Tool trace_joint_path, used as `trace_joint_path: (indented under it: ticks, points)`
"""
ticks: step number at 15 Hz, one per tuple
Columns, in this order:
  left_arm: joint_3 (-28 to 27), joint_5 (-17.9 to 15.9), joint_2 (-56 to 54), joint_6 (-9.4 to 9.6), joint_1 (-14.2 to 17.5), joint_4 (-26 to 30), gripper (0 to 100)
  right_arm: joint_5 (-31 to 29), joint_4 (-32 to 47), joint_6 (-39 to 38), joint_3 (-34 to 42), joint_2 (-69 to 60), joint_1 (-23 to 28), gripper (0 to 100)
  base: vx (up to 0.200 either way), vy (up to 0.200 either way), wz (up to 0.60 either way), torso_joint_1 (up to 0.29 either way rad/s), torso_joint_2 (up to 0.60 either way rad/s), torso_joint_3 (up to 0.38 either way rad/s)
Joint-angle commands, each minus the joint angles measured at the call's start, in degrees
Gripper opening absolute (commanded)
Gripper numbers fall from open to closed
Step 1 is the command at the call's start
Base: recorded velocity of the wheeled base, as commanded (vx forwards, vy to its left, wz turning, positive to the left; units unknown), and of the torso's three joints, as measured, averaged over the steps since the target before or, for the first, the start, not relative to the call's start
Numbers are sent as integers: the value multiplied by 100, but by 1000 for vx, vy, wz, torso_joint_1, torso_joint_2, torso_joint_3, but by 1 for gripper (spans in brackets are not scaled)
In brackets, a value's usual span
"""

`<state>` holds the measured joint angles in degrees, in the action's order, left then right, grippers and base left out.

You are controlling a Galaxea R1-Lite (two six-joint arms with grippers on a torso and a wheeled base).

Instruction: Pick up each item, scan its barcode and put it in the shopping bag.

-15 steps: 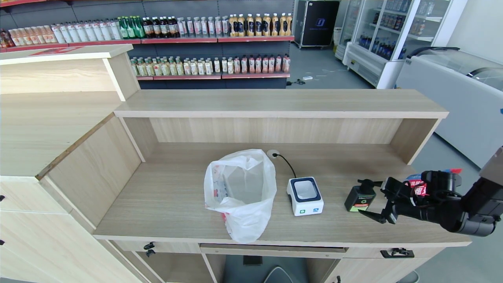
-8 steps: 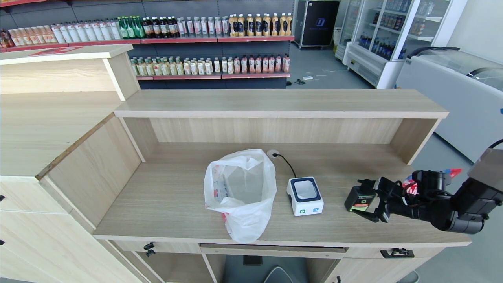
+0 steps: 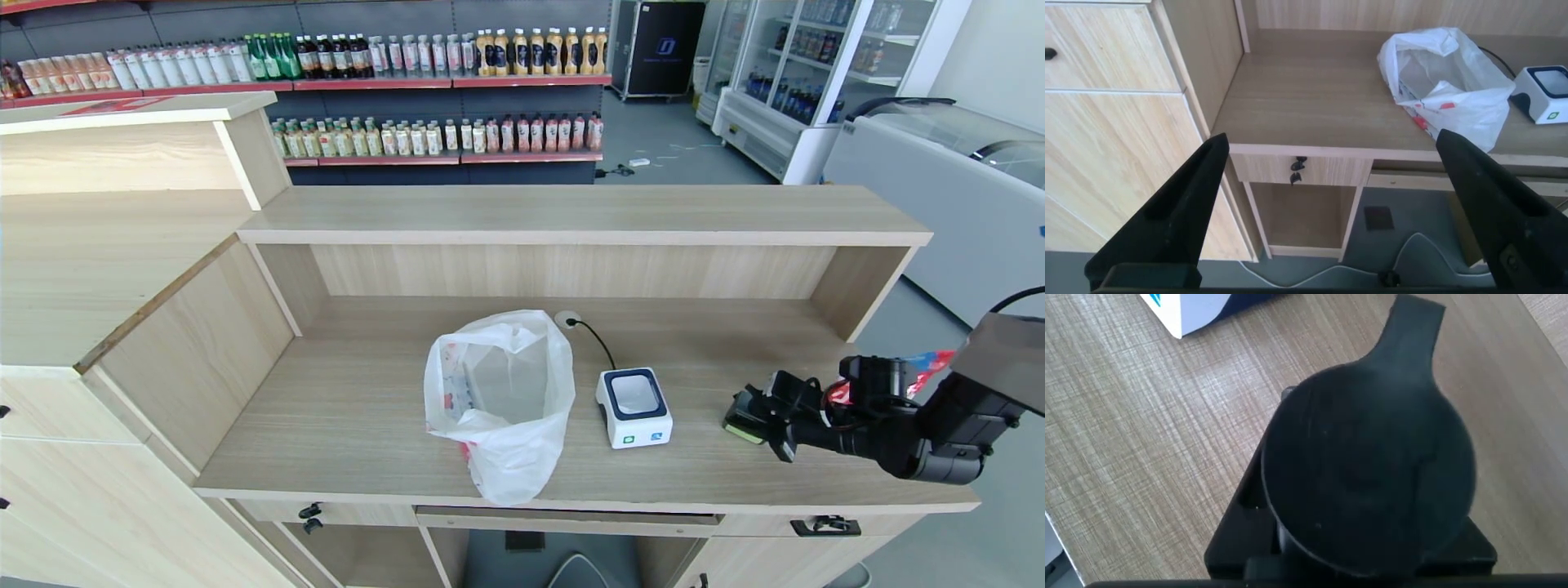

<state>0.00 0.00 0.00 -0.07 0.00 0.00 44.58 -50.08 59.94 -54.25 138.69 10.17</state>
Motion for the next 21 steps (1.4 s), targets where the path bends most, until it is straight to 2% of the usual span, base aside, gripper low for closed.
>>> trace_joint_path:
  ticks: [1, 3, 5, 8, 10, 12, 13, 14, 16, 17, 20, 21]
  points:
    - [0, 0, 0, -1, 0, 0, 100, -2, -2, 0, 2, -35, 3, 0, 0, 0, 0, 0, 0, 0]
    - [0, 0, 0, -1, 0, 0, 100, -11, 24, -44, 28, -281, 47, 0, 0, 0, 0, 0, 0, 0]
    - [0, 0, 0, -1, 0, 0, 100, -11, 16, -422, 55, -861, 337, 0, 0, 0, 0, 0, 0, 0]
    - [0, 0, 0, -1, 0, 0, 100, -2, 60, -1714, 248, -2022, 600, 0, 0, 0, 0, 0, 0, 0]
    - [0, 0, 0, -1, 0, 0, 100, -11, 60, -2742, 1013, -3648, 513, 0, 0, 0, 0, 0, 0, 0]
    - [0, 0, 0, -1, 0, 0, 100, 7, 16, -2725, 1593, -4887, 398, 0, 0, 0, 0, 0, 0, 0]
    - [0, 0, 0, -1, 0, 0, 100, 7, 16, -2707, 1619, -4957, 381, 0, 0, 0, 0, 0, 0, 0]
    - [0, 0, 0, -1, 0, 0, 100, -37, 42, -1916, 1927, -5608, 346, 0, 0, 0, 0, 0, 0, 0]
    - [0, 0, 0, -1, 0, 0, 100, 7, 51, -703, 2208, -5924, 337, 0, 0, 0, 0, 0, 0, 0]
    - [0, 0, 0, -1, 0, 0, 100, 24, 68, 272, 2305, -6100, 267, 0, 0, 0, 0, 0, 0, 0]
    - [0, 0, 0, -1, 0, 0, 100, 437, 376, 1942, 2384, -6249, -735, 0, 0, 0, 0, 0, 0, 0]
    - [0, 0, 0, -1, 0, 0, 100, 429, 429, 2663, 2384, -6311, -902, 0, 0, 0, 0, 0, 0, 0]
